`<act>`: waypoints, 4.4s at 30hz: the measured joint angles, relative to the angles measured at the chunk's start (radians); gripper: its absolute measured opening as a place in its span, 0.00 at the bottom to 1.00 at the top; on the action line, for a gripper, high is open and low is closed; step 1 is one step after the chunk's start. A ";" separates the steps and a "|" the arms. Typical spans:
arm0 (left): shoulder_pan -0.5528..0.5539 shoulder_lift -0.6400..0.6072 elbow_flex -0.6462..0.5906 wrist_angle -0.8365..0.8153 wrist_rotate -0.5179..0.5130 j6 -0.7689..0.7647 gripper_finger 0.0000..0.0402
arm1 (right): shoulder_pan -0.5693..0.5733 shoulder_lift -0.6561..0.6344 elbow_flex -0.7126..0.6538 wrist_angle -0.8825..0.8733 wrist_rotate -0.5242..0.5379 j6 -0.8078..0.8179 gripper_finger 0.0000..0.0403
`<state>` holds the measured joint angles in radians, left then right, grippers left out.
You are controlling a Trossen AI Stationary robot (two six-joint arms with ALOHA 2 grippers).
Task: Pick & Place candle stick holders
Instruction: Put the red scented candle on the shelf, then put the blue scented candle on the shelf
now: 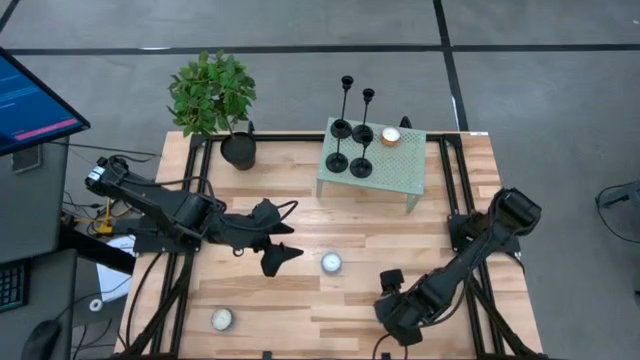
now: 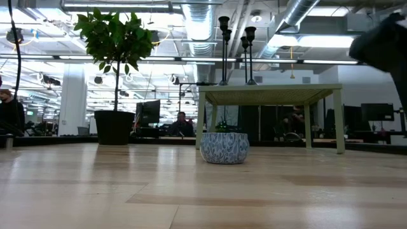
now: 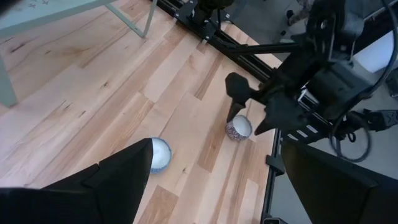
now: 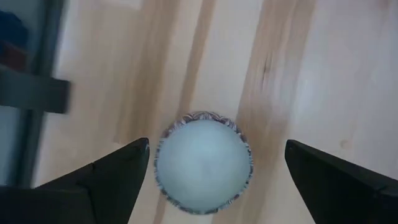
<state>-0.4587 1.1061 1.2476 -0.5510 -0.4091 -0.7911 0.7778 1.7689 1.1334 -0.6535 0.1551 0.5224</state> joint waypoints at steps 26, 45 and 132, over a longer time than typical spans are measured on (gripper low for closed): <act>0.000 0.000 0.000 0.042 0.020 -0.001 0.88 | -0.034 0.080 0.001 -0.001 -0.076 -0.001 0.67; 0.000 0.000 0.000 0.095 0.153 0.000 0.88 | -0.089 -0.213 0.013 -0.299 -0.035 -0.034 0.68; 0.000 0.000 0.000 0.111 0.229 0.008 0.88 | -1.671 -0.275 0.221 -0.433 -0.103 -0.821 0.89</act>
<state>-0.4588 1.1061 1.2476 -0.4399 -0.1806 -0.7827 -0.8932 1.4940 1.3544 -1.0869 0.0521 -0.2985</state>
